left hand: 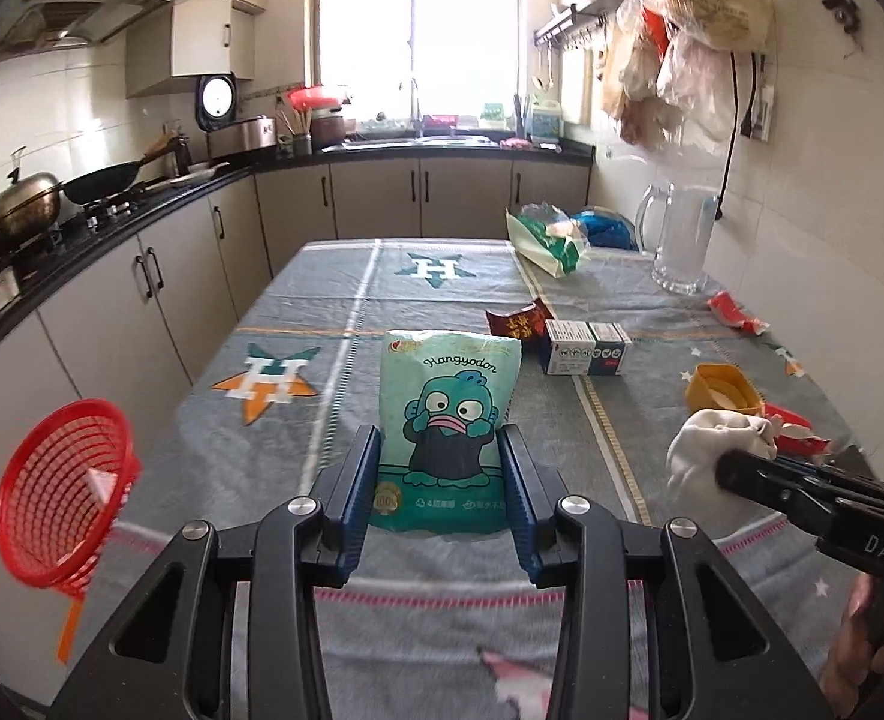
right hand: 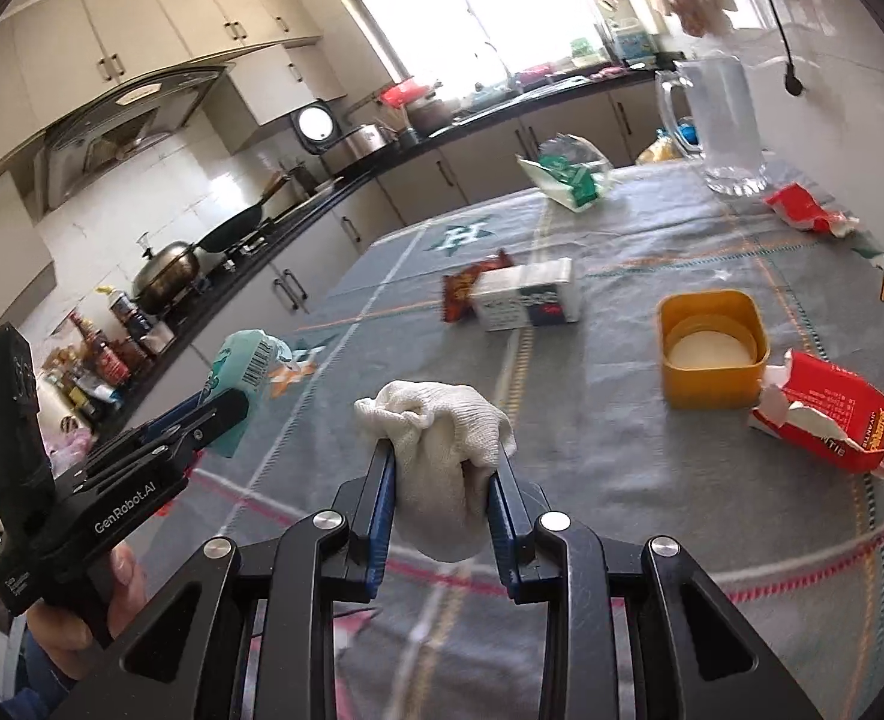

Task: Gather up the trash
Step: 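Carry the teal packet and white cloth to the red basket and release both, then grasp the white medicine box with the left tool while the right tool grasps the yellow container, then lift the medicine box with the left tool while the right tool holds the yellow container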

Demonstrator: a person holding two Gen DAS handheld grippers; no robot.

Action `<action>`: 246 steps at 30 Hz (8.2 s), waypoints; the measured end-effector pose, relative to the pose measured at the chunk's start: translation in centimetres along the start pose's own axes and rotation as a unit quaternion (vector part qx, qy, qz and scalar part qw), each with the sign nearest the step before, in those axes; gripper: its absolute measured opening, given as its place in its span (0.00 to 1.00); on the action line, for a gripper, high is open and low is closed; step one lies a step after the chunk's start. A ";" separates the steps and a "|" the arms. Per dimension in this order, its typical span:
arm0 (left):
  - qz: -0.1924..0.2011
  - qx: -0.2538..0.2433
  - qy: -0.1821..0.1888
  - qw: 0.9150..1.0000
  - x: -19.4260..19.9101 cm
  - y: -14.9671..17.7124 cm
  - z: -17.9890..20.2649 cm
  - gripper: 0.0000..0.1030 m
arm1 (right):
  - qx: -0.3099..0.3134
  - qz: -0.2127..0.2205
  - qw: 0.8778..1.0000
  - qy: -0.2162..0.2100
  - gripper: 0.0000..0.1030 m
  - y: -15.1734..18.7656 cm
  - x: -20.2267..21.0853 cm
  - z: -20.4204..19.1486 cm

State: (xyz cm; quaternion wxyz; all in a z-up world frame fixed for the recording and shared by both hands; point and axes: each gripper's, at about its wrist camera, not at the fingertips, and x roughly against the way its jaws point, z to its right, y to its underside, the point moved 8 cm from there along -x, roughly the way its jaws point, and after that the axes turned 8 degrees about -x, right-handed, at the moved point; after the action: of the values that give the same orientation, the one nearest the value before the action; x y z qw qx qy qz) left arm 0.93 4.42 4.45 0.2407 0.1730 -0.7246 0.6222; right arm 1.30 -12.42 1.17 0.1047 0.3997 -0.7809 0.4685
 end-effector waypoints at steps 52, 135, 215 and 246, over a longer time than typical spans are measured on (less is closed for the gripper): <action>-0.035 0.211 -0.163 0.963 3.4 11.3 -33.7 0.39 | 0.119 -0.207 0.964 -0.114 0.30 5.8 -22.8 -30.1; -0.080 -0.049 0.078 0.993 -4.2 0.3 3.2 0.65 | -0.005 -0.057 0.991 0.122 0.06 -6.0 -6.0 8.3; -0.007 -0.047 -0.004 0.999 -9.7 -2.0 2.4 0.32 | 0.033 -0.001 0.996 0.085 0.06 -5.1 -5.2 5.7; 0.000 -0.055 -0.024 0.998 -9.7 -1.8 1.9 0.32 | 0.047 0.008 0.996 0.075 0.06 -5.2 -4.9 5.0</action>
State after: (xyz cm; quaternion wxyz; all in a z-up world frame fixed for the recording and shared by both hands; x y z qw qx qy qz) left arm 9.68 1.76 0.21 0.2323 0.1746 -0.7631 0.5772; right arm 9.33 -15.21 -0.76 0.1405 0.3618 -0.7508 0.5344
